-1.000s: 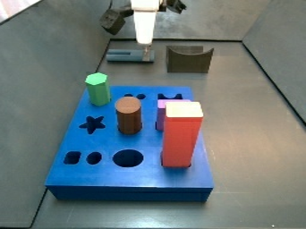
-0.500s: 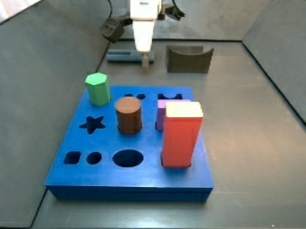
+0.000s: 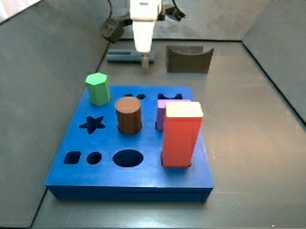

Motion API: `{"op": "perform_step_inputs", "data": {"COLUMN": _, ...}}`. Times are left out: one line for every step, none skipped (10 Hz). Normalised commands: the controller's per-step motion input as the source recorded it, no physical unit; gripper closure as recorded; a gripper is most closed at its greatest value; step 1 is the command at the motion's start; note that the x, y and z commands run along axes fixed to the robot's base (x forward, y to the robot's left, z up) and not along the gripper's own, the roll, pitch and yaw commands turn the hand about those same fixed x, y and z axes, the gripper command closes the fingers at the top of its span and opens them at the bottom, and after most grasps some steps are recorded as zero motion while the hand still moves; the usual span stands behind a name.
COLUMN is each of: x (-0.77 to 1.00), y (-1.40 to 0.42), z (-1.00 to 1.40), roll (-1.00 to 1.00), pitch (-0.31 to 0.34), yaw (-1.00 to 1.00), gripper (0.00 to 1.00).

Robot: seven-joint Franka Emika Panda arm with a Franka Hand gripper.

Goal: Pick up the square-circle object. Move up. Rotate the square-circle object. Place the square-circle object on the fixture. Regrasp the square-circle object. Move to above the board. Insert the square-circle object.
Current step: Pick up the square-circle object.

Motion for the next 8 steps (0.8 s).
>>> {"op": "perform_step_inputs", "data": {"x": -0.22, "y": -0.22, "z": -0.15, "roll": -0.10, "pitch": 0.000, "yaw": 0.12, "gripper": 0.00}}
{"op": "perform_step_inputs", "data": {"x": 0.00, "y": 0.00, "z": 0.00, "roll": 0.00, "pitch": 0.000, "yaw": 0.00, "gripper": 1.00}}
{"op": "perform_step_inputs", "data": {"x": 0.00, "y": 0.00, "z": 0.00, "roll": 0.00, "pitch": 0.000, "yaw": 0.00, "gripper": 1.00}}
{"op": "perform_step_inputs", "data": {"x": 0.00, "y": 0.00, "z": 0.00, "roll": 0.00, "pitch": 0.000, "yaw": 0.00, "gripper": 1.00}}
{"op": "perform_step_inputs", "data": {"x": 0.00, "y": 0.00, "z": 0.00, "roll": 0.00, "pitch": 0.000, "yaw": 0.00, "gripper": 1.00}}
{"op": "perform_step_inputs", "data": {"x": 0.00, "y": 0.00, "z": 0.00, "roll": 0.00, "pitch": 0.000, "yaw": 0.00, "gripper": 1.00}}
{"op": "perform_step_inputs", "data": {"x": 0.00, "y": 0.00, "z": 0.00, "roll": 0.00, "pitch": 0.000, "yaw": 0.00, "gripper": 1.00}}
{"op": "perform_step_inputs", "data": {"x": 0.00, "y": 0.00, "z": 0.00, "roll": 0.00, "pitch": 0.000, "yaw": 0.00, "gripper": 1.00}}
